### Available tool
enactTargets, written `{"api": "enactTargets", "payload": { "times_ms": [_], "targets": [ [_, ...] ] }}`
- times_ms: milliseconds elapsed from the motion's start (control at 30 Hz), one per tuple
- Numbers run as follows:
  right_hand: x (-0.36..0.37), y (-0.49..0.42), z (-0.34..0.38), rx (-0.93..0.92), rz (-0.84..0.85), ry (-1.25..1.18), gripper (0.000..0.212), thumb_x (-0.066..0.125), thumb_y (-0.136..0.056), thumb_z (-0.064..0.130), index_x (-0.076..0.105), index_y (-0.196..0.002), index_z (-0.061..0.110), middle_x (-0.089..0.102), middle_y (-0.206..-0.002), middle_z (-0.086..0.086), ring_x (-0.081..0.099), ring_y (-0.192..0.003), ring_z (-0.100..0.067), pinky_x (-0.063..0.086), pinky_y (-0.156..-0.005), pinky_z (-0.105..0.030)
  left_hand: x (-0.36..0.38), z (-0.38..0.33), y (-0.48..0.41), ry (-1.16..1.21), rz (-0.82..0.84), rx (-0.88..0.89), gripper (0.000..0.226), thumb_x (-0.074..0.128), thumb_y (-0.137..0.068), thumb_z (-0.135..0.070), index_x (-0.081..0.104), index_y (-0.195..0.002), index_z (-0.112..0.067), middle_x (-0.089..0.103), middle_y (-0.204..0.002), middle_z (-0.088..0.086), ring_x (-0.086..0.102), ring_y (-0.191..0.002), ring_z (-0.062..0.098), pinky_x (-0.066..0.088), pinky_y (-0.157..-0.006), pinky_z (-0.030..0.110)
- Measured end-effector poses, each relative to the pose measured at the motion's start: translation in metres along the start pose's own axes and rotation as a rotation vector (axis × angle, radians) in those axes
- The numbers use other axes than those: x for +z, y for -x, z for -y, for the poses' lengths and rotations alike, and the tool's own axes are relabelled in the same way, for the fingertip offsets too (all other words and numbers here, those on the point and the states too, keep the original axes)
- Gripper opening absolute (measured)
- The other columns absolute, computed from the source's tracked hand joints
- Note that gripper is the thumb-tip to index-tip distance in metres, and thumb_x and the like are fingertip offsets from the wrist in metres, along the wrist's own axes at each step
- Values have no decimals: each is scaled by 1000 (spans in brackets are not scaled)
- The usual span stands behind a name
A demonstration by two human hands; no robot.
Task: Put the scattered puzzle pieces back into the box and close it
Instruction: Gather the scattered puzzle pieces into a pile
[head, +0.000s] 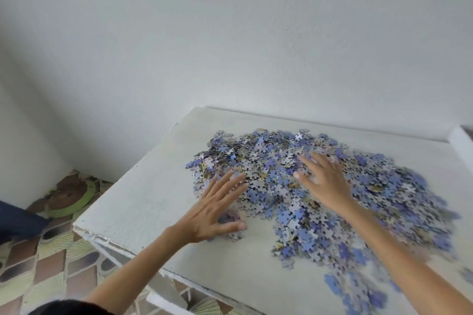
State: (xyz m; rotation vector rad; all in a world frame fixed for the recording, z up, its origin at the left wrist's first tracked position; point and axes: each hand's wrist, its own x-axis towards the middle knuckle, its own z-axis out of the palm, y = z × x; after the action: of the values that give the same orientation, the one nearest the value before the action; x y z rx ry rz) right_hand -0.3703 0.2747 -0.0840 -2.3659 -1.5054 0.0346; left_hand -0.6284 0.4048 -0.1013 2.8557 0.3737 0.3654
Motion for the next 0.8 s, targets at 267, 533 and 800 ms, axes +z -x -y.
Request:
{"api": "enactTargets", "payload": {
  "times_ms": [267, 533, 800],
  "targets": [
    [10, 95, 29, -185, 197, 2, 94, 6, -59, 94, -12, -138, 47, -25, -150, 7, -26, -137, -8, -25, -105, -30, 15, -10, -14, -132, 120, 140, 96, 34, -78, -78, -3, -149, -25, -11, -157, -5, -13, -143, 13, -10, -114, 44],
    [26, 85, 30, -152, 143, 85, 92, 12, -68, 88, -10, -143, 40, -18, -152, -3, -16, -140, -20, -17, -107, -38, 20, -18, -46, -158, 163, 162, 89, 31, -83, -71, -5, -149, -23, -13, -156, -5, -16, -142, 8, -9, -117, 40],
    [14, 66, 23, -121, 175, 62, 85, 6, -69, 80, -5, -143, 40, -11, -154, 5, -10, -142, -13, -13, -110, -32, 22, -15, -63, -151, 117, 191, 85, 12, -84, -76, 0, -149, -24, -6, -156, -9, -9, -143, 8, -5, -116, 36]
  ]
}}
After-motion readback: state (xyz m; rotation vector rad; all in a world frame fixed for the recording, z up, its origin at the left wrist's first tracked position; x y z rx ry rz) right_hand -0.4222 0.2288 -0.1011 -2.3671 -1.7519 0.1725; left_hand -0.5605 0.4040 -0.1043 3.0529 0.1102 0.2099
